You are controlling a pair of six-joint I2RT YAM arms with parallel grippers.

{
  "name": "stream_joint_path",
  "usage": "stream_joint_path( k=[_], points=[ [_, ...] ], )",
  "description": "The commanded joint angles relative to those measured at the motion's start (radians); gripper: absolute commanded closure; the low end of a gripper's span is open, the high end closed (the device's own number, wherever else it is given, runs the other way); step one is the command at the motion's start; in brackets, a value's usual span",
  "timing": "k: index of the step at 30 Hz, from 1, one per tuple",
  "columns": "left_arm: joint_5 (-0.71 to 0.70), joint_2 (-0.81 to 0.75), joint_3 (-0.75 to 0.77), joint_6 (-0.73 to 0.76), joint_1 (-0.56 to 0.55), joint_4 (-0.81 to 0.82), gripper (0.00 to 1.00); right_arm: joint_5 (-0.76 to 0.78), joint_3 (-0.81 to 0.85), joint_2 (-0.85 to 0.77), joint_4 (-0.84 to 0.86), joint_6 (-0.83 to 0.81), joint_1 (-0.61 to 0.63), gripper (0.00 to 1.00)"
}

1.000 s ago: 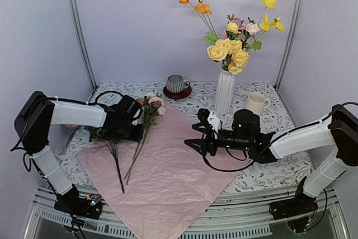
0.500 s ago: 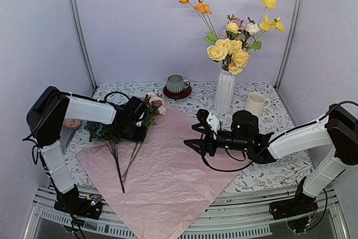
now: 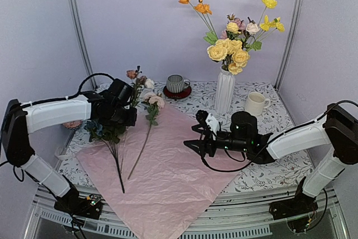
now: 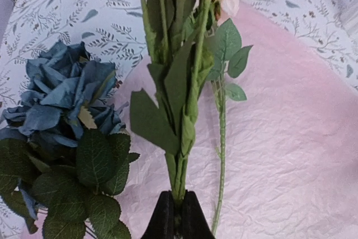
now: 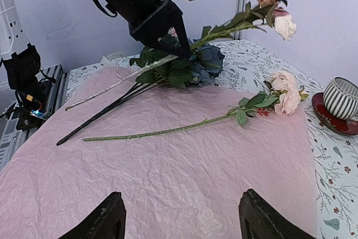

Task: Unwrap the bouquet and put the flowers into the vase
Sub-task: Pick up the fake flower from the flattened wrapping paper, then pass from the left arm to the right

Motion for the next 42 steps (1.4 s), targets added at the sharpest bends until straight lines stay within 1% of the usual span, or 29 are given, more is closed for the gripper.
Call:
stream_joint_path(
  k=[1, 5, 7, 10, 12, 15, 18, 22, 27, 31, 34, 42],
  points=[
    [-0.066, -0.097, -0.024, -0.03, -0.026, -0.048, 1.0, 0.028, 0.022, 0.019, 0.015, 0.016, 0.002, 0.29],
    [-0.089, -0.211, -0.054, -0.037, -0.036, -0.044, 1.0, 0.012, 0.03, 0.018, 0.015, 0.032, 0.004, 0.29],
    [-0.029, -0.292, -0.098, 0.006, -0.046, 0.02, 1.0, -0.01, 0.041, 0.008, 0.003, 0.048, 0.003, 0.29],
    [0.168, -0.441, -0.207, 0.091, -0.05, 0.197, 1.0, -0.035, 0.072, -0.027, -0.036, 0.113, 0.005, 0.3],
    [0.345, -0.536, -0.296, 0.133, -0.051, 0.352, 1.0, -0.072, 0.101, -0.051, -0.071, 0.188, 0.006, 0.3],
    [0.561, -0.645, -0.384, 0.152, -0.057, 0.504, 1.0, -0.118, 0.143, -0.074, -0.083, 0.289, 0.025, 0.33],
    [0.663, -0.703, -0.435, 0.145, -0.062, 0.595, 1.0, -0.089, 0.197, -0.07, -0.082, 0.346, 0.083, 0.34],
    [0.798, -0.741, -0.489, 0.115, -0.076, 0.723, 1.0, -0.055, 0.296, -0.033, -0.074, 0.35, 0.156, 0.34],
    [0.885, -0.748, -0.525, 0.103, -0.111, 0.821, 1.0, -0.079, 0.411, 0.037, -0.068, 0.364, 0.191, 0.36],
    [0.908, -0.735, -0.529, 0.127, -0.139, 0.834, 1.0, -0.103, 0.486, 0.087, -0.065, 0.368, 0.212, 0.42],
    [0.911, -0.732, -0.529, 0.142, -0.155, 0.838, 1.0, -0.109, 0.518, 0.114, -0.063, 0.375, 0.215, 0.48],
    [0.903, -0.731, -0.525, 0.164, -0.17, 0.831, 1.0, -0.159, 0.537, 0.143, -0.047, 0.391, 0.216, 0.54]
  ],
)
